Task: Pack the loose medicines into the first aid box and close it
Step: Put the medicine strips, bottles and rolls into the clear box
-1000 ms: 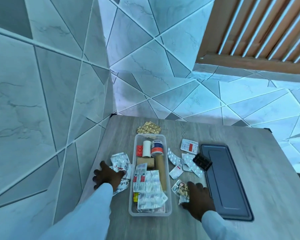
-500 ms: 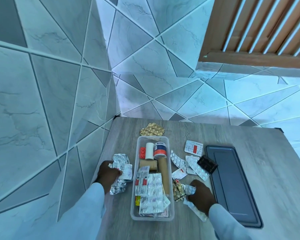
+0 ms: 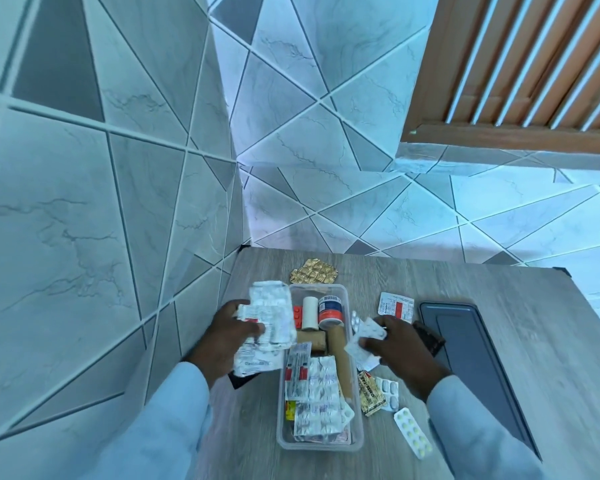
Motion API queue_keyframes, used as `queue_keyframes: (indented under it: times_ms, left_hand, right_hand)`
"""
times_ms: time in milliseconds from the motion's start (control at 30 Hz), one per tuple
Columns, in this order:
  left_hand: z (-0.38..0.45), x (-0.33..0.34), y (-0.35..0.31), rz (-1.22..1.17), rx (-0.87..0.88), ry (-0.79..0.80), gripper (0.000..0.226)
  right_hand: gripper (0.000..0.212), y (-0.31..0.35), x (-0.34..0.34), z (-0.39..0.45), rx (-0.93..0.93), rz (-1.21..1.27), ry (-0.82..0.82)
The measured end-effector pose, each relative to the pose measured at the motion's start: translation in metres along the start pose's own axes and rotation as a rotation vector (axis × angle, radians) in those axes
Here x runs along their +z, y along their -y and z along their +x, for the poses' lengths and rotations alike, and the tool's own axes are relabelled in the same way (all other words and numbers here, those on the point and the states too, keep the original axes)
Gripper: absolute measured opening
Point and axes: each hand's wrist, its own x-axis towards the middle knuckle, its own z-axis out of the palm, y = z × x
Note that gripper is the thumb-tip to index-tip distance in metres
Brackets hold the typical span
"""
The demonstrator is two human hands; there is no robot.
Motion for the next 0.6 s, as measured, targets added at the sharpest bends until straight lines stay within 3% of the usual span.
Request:
queue_keyframes:
  times_ms: [133, 233, 300, 467, 533, 600]
  left_hand:
    - [-0.002, 0.050, 0.011, 0.039, -0.060, 0.071, 0.045]
    - [-0.011, 0.069, 0.015, 0.457, 0.091, -0.005, 0.046]
    - [-0.022, 0.072, 0.020, 0.676, 0.206, -0.024, 0.037]
    - [-0.028, 0.060, 0.052, 1.201, 0.316, 0.121, 0.036]
    - [-0.021, 0.055, 0.067, 1.423, 0.336, 0.196, 0.043]
    - [-0.017, 0.055, 0.075, 1.501, 0.364, 0.206, 0.053]
  right_hand:
    - [0.024, 0.007, 0.029, 0.005, -0.024, 0.037, 0.004]
    - [0.054, -0.009, 0.044, 0.008, -0.012, -0.225, 0.054]
    - [0.063, -0.020, 0.051, 0.008, -0.024, -0.379, 0.104]
    - [0.058, -0.029, 0.067, -0.001, -0.175, -0.716, 0.156]
    - [0.057, -0.028, 0.074, -0.002, -0.196, -0.875, 0.209]
    - [0.058, -0.028, 0.080, 0.000, -0.193, -0.980, 0.240]
